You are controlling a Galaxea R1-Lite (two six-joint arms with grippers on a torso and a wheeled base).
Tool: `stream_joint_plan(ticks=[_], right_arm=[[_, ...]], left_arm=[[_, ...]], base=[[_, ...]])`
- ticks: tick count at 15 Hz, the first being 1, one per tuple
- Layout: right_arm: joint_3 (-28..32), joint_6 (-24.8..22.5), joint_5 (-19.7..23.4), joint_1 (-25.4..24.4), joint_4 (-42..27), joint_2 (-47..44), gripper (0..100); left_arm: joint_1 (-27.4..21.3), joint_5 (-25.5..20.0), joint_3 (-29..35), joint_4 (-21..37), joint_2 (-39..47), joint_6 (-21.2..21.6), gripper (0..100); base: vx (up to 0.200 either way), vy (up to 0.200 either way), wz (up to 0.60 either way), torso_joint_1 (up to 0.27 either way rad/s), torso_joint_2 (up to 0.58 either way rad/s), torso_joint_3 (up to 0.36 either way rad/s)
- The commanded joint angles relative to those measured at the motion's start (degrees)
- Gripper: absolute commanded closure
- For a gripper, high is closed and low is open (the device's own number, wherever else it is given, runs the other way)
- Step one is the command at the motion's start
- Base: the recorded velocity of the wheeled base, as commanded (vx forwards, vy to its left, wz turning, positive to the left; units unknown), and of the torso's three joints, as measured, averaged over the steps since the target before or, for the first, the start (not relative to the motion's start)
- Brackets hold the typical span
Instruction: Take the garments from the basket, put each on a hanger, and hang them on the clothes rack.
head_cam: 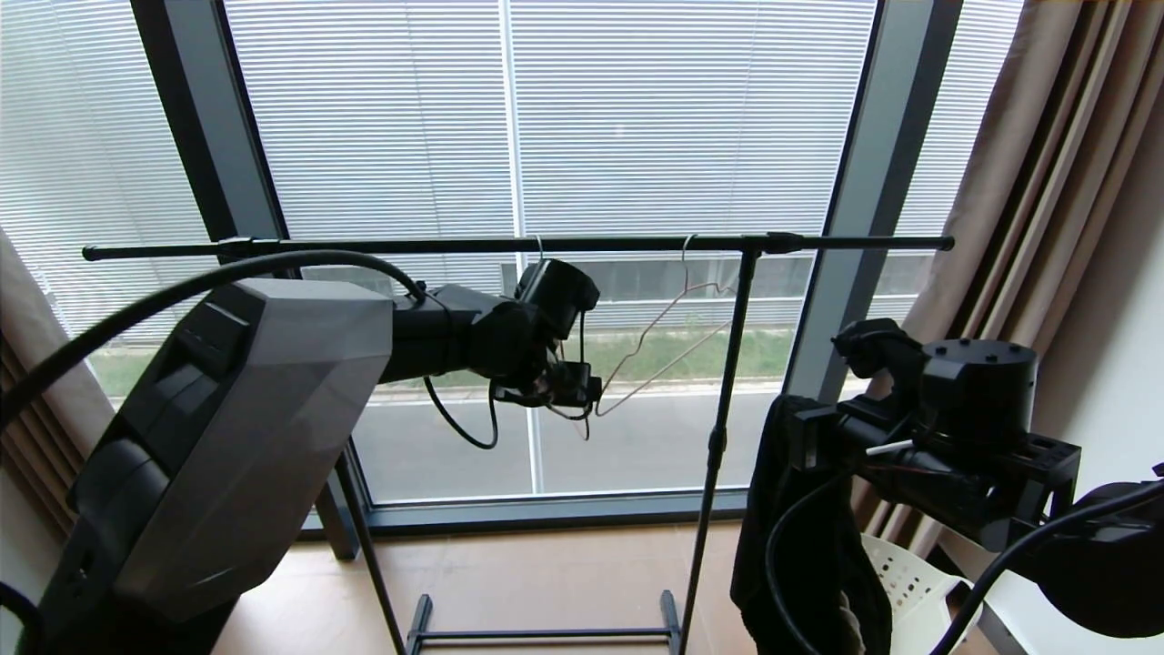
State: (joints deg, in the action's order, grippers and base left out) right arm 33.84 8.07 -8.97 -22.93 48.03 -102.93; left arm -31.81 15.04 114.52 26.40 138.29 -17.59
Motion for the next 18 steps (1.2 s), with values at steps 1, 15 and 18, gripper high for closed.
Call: stream_joint_plan(ticks=[1, 15, 18], right_arm=[[0.0, 0.0, 0.0, 0.0, 0.0, -0.3, 100], [-0.4, 0.0, 0.0, -0.2, 0.0, -0.6, 100], [-0.4, 0.0, 0.0, -0.1, 0.1, -0.7, 100]], left_arm=[[0.4, 0.6, 0.1, 1.1, 2.5, -0.3, 0], [2.1, 0.1, 0.1, 0.8, -4.8, 9.0, 0], [2.5, -0.2, 0.1, 0.2, -3.0, 9.4, 0]], base=[[0.000, 0.000, 0.00, 0.000, 0.00, 0.000], [0.000, 0.000, 0.00, 0.000, 0.00, 0.000], [0.000, 0.000, 0.00, 0.000, 0.00, 0.000]])
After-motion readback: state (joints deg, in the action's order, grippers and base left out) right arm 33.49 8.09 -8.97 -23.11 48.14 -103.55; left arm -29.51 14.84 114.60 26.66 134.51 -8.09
